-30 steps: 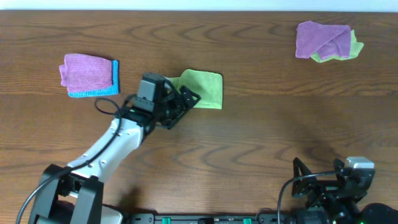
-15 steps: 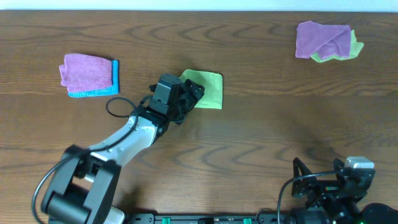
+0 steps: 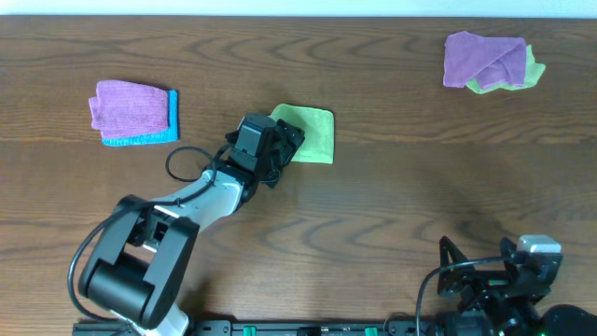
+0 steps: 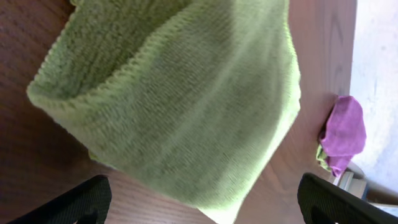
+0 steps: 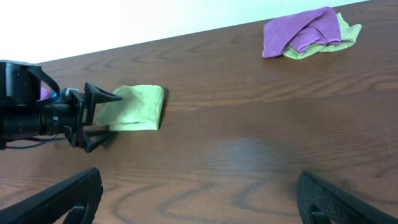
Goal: Fold the cloth
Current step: 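Reach the left gripper to the folded green cloth and grasp it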
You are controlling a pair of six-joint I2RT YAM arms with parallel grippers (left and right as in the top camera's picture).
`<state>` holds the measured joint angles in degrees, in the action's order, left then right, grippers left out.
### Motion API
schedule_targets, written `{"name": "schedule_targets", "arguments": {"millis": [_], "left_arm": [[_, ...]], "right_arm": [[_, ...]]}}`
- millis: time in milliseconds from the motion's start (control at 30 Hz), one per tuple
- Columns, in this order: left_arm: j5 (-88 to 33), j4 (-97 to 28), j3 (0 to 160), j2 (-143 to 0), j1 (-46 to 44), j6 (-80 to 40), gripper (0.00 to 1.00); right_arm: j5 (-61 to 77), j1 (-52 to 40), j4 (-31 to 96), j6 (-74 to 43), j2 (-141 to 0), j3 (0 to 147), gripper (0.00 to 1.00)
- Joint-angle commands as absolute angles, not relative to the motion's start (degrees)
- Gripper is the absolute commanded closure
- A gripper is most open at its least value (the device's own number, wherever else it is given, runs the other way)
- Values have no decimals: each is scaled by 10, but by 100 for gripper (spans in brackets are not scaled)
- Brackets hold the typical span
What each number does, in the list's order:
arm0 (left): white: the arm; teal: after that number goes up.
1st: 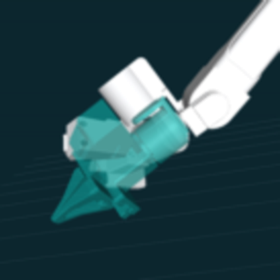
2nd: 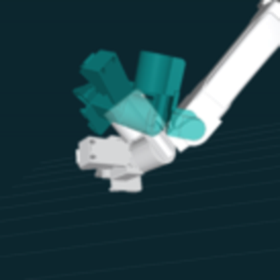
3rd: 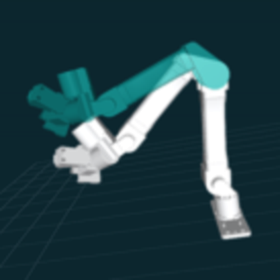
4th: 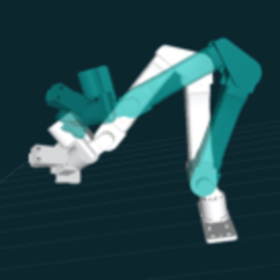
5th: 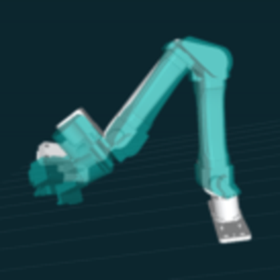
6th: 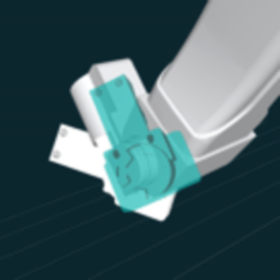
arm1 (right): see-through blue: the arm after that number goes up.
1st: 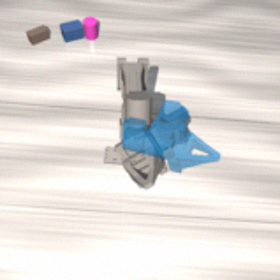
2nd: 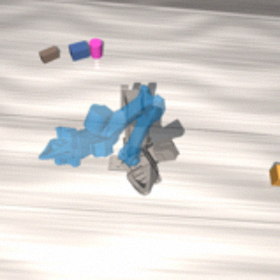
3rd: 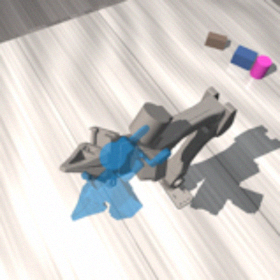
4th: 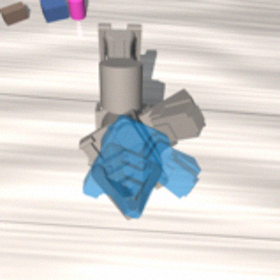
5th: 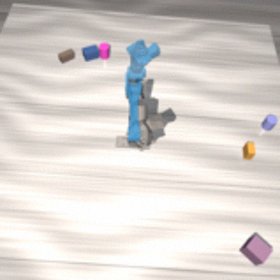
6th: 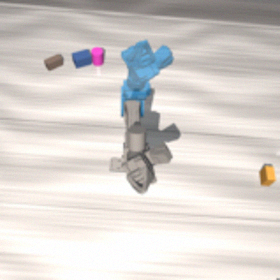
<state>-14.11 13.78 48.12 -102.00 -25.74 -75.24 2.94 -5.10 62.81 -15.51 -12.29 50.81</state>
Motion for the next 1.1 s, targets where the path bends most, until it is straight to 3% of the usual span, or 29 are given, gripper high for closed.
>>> {"name": "schedule_targets", "arguments": {"millis": [0, 333, 667, 800, 967, 1067], "left_arm": [[-130, 147, 476, -1041, -260, -774, 3], [-117, 194, 476, -1081, -260, -800, 0], [-110, 252, 477, -1137, -260, -799, 36], [-110, 278, 477, -1152, -259, -792, 57], [-110, 297, 477, -1159, -258, -730, 94], [-122, 317, 477, -1159, -256, -667, 94]], "right_arm": [[23, -47, 629, -163, -122, 505, 1], [23, -47, 629, -163, -122, 505, 1], [23, -47, 629, -163, -122, 505, 1], [23, -47, 629, -163, -122, 505, 1], [23, -47, 629, -163, -122, 505, 1], [23, -47, 629, -163, -122, 505, 1]]}}
